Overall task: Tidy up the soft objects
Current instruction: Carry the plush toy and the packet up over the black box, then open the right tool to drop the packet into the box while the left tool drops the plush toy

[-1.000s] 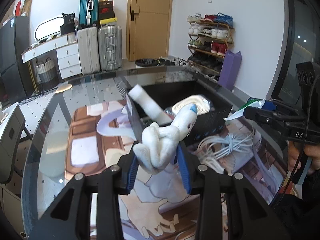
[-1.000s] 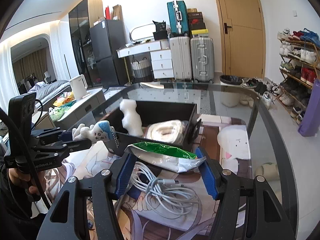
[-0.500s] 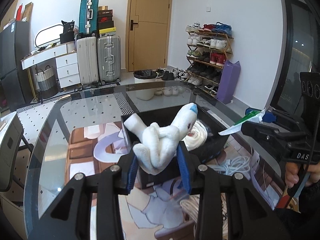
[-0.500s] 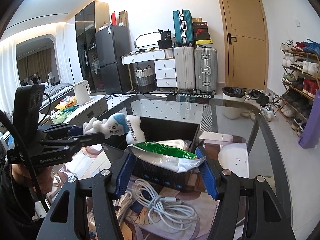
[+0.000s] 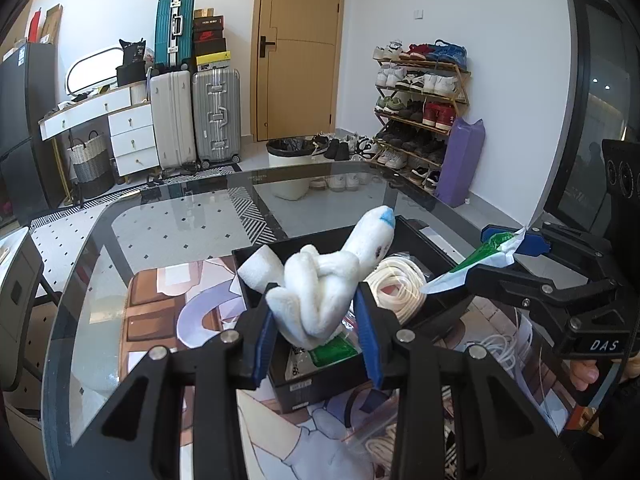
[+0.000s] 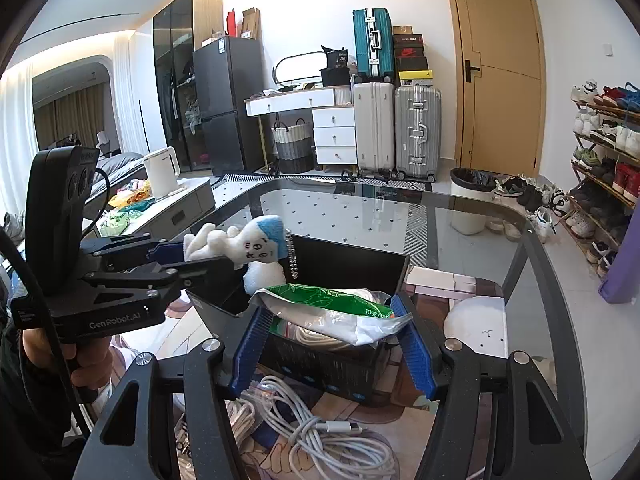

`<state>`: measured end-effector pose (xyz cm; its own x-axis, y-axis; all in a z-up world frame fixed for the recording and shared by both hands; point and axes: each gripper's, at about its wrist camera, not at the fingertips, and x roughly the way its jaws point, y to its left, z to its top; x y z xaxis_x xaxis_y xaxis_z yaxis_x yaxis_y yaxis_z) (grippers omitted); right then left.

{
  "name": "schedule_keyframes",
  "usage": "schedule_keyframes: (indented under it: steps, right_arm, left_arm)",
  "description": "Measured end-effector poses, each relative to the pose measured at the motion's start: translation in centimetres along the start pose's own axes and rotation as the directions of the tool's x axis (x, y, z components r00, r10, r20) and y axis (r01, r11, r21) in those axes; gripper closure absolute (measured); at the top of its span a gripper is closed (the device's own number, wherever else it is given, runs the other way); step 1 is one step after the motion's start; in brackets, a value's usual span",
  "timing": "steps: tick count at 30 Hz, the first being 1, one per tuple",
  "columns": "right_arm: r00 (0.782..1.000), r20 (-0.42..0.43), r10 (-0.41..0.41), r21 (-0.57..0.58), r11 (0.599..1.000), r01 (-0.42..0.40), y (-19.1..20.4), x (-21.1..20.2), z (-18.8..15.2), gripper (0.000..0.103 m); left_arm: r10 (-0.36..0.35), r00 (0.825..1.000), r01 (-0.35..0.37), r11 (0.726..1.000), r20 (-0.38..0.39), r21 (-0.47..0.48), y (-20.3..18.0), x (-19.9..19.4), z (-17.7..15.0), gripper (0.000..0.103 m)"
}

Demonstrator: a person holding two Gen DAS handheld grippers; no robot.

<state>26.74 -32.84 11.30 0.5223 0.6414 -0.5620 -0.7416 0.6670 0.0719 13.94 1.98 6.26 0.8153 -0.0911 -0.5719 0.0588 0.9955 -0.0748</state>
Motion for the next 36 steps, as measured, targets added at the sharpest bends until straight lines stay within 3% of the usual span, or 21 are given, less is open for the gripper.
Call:
schedule_keyframes:
  steps: [13,36]
  right_arm:
    - [1.0,-0.026,-0.018,-0.053,0.998,0.016,0.0,2.4,0.6,0.041]
    - [0.998,-0.068,0.0,-0.088,0.996,-0.006,-0.1,5.3,2.1,0.041]
  left_arm:
    - [0.016,0.999,-0.016,1.0,-0.04,0.011,-0.1,3.0,0.1,0.067]
    - [0.025,0.998,-0.024,0.999,-0.057,0.023,0.5,4.9,0.4,0.067]
